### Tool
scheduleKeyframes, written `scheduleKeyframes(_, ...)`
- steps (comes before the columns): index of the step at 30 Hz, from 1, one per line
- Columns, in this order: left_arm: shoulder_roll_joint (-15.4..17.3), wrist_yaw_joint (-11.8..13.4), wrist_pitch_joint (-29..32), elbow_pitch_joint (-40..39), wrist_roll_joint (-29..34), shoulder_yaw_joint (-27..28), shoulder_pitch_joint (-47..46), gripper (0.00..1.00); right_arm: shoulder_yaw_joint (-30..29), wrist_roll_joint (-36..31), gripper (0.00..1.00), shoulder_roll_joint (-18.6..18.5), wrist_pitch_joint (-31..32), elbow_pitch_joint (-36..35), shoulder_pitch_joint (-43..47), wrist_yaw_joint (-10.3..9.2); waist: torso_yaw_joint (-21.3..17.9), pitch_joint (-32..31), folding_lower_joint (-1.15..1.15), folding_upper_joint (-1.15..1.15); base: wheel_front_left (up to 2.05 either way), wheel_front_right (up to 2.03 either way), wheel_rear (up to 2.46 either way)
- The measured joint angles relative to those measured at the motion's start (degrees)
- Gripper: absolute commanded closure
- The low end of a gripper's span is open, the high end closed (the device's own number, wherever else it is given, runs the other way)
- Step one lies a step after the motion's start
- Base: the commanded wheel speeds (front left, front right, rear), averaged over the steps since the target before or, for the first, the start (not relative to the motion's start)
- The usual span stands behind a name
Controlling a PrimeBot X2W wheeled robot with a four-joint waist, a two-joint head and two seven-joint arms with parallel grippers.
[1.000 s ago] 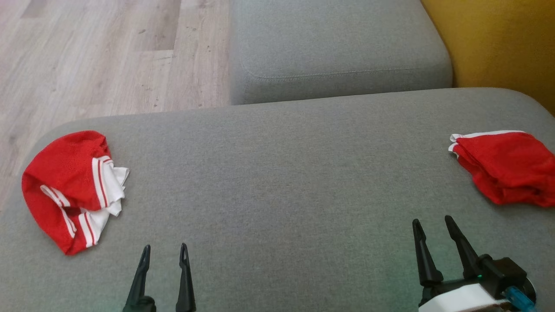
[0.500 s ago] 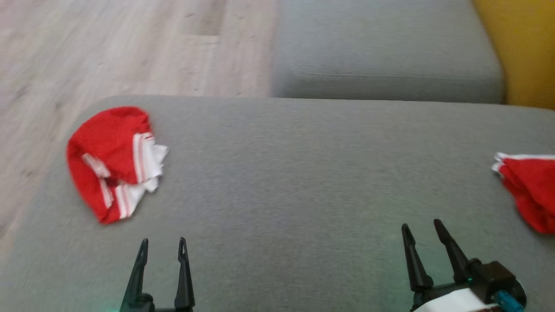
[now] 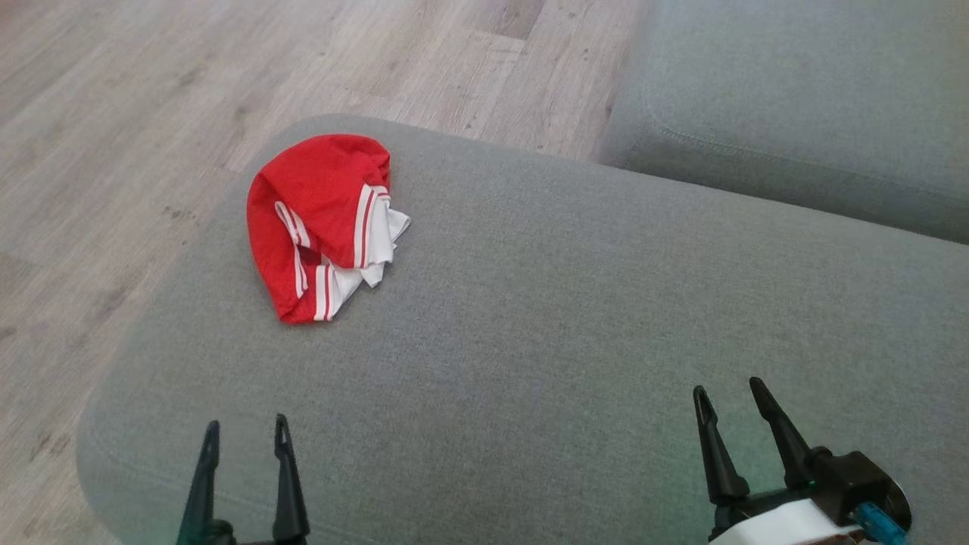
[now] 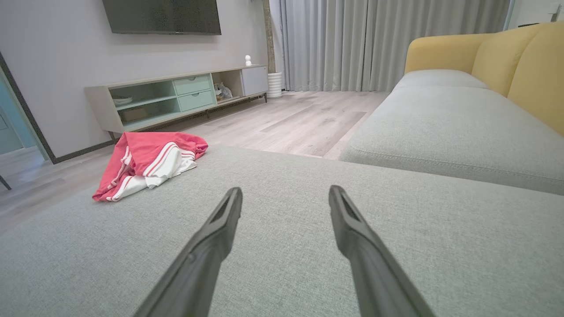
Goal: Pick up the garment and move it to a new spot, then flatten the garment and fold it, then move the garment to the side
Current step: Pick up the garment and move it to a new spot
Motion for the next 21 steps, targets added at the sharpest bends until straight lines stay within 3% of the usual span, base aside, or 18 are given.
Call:
scheduleKeyframes(5,0.2,0.0,0.0,-0.5,0.0,1.9,-0.4,0.0,-1.1,-1.4,0.0,0.1,0.0,-0.2,-0.1,0.0,0.5,1.4,0.0,0.0,0.0,0.0,0.0)
scheduleKeyframes(9,2.3,-1.2,0.0,-0.5,0.0,4.1,-5.7,0.0,-1.9,-2.6,0.0,-0.3,0.0,-1.4,-0.1,0.0,0.5,3.9,0.0,0.0,0.0,0.0,0.0)
scheduleKeyframes(14,3.9,-2.9,0.0,-0.8,0.2,4.6,-21.6,0.0,-2.6,-3.5,0.0,-5.1,0.0,-3.2,-2.3,0.0,0.5,9.7,0.01,0.0,0.0,0.0,0.0)
scheduleKeyframes(17,5.6,-5.4,1.6,4.4,-0.1,4.6,-33.5,0.0,-3.7,-3.5,0.0,-8.8,0.0,-5.1,-4.6,0.0,0.5,14.1,0.02,0.0,0.0,0.0,0.0)
scheduleKeyframes(21,6.0,-7.3,9.4,15.4,-0.7,3.7,-50.7,0.0,-3.9,-3.5,0.0,-13.6,-0.1,-7.3,-7.2,0.0,0.7,20.3,0.02,0.0,0.0,0.0,0.0)
